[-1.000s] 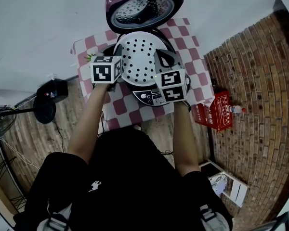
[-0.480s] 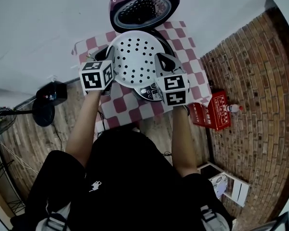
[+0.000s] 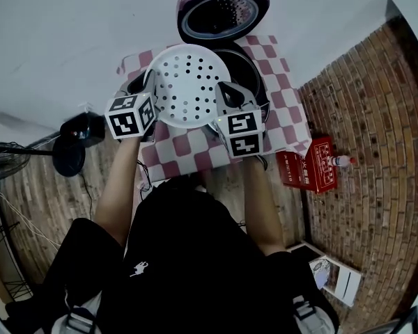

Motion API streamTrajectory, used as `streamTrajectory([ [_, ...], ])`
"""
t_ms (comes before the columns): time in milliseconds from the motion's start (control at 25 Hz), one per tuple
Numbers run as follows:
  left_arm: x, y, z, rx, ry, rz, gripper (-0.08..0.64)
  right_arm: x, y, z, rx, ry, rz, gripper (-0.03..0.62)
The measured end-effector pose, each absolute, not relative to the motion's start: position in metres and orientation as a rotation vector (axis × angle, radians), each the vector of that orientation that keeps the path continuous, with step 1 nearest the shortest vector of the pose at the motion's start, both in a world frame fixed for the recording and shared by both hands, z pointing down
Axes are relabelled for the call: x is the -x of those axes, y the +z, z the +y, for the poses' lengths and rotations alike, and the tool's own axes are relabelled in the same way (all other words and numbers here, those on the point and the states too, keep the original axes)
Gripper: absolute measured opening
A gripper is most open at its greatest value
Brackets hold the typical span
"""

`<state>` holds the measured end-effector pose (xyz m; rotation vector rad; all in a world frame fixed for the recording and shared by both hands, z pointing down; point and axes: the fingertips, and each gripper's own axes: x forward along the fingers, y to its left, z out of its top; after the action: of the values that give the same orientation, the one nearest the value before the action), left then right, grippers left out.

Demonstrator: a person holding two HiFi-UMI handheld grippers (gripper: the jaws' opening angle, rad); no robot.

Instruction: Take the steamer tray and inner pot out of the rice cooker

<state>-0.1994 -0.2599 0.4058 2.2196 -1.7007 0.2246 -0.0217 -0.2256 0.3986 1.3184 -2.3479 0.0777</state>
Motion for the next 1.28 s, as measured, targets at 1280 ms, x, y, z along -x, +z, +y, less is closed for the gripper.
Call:
streamTrajectory([
  [1280, 0.294, 0.491, -0.143, -2.066, 0.323, -1.768, 0.02, 0.108, 0.464, -0.136, -1.18, 0.185, -2.338, 0.002],
])
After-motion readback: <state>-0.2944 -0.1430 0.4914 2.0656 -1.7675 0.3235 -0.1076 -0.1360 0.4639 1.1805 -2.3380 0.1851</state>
